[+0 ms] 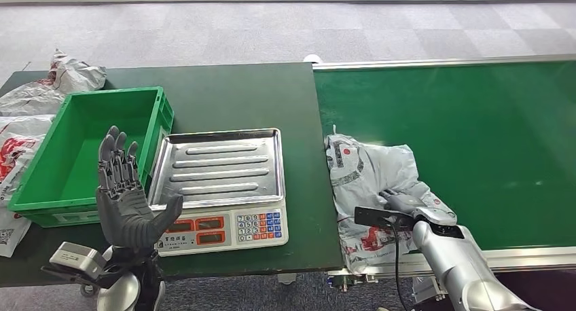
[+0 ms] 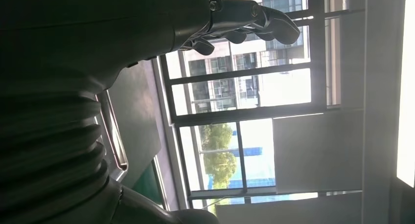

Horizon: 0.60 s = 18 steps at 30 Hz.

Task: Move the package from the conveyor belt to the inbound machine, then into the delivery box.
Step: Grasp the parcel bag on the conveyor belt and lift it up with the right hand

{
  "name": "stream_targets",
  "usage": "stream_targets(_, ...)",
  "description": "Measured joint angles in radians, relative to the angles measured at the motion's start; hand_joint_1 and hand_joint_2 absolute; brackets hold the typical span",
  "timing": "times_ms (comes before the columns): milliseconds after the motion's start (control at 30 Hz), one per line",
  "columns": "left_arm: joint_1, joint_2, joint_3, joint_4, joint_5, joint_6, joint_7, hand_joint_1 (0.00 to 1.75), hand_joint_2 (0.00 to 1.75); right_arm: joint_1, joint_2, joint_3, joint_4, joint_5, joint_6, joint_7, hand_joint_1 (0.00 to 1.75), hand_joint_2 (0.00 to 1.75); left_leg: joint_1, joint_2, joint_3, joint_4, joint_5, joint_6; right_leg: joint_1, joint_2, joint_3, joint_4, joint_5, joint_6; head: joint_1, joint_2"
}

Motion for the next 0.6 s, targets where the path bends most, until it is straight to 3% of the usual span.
stream_targets(100, -0.001, 0.001, -0.003, 0.001, 0.002, 0.009, 0.0, 0.0, 1.75, 0.009, 0.011, 0.052, 0.0, -0.01, 0.026, -0.068, 0.04, 1.75, 0.0, 0.001, 0.001, 0.0, 0.0, 0.0, 0.0, 0.001, 0.0, 0.0, 0.0, 0.0, 0.0, 0.0)
stream_targets(200, -0.005, 0.003, -0.009, 0.007, 0.008, 0.028, 0.0, 0.0, 1.75, 0.02, 0.029, 0.106, 0.0, -0.034, 0.03, -0.086, 0.17, 1.75, 0.001, 0.002, 0.002, 0.0, -0.001, -0.001, 0.001, 0.003, 0.0, 0.0, 0.0, 0.0, 0.0, 0.0)
stream_targets(600, -0.019, 0.018, -0.046, 0.032, 0.024, 0.052, 0.0, 0.0, 1.75, 0.022, 0.055, 0.218, 0.0, -0.073, 0.028, -0.078, 0.17, 1.75, 0.002, 0.007, 0.007, 0.0, -0.001, -0.001, 0.002, 0.008, 0.004, 0.0, 0.0, -0.001, 0.0, 0.0)
